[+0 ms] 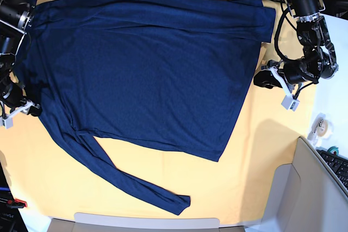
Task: Fold the T-shirt properly
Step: 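Close both grippers on the shirt's side edges near the hem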
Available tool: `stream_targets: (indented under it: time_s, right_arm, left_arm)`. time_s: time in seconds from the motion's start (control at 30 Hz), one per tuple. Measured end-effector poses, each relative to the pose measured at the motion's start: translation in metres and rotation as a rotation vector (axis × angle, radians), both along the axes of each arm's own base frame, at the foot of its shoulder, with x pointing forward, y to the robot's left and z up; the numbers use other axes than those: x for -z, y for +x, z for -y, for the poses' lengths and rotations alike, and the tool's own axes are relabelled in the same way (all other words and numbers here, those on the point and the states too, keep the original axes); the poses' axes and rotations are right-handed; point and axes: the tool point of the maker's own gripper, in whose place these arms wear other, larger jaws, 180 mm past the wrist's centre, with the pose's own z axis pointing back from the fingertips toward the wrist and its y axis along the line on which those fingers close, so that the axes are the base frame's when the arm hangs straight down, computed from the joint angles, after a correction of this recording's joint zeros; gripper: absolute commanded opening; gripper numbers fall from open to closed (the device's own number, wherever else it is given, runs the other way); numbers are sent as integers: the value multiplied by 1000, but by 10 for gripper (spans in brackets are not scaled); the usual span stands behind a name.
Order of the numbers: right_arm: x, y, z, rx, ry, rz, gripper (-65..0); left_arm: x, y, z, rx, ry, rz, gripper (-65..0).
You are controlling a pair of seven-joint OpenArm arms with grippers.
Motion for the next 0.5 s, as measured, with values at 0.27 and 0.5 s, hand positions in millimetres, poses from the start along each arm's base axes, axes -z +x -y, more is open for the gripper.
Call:
stream_targets:
  time_s: [0.27, 0.5]
  right_arm:
    - [7, 9, -18, -40, -39, -2, -447]
    - [9, 10, -21, -43, -37, -2, -650]
  left_arm:
    - [4, -5, 0, 0, 0, -12, -468]
    - [2, -3, 0, -3, -2, -4, -467]
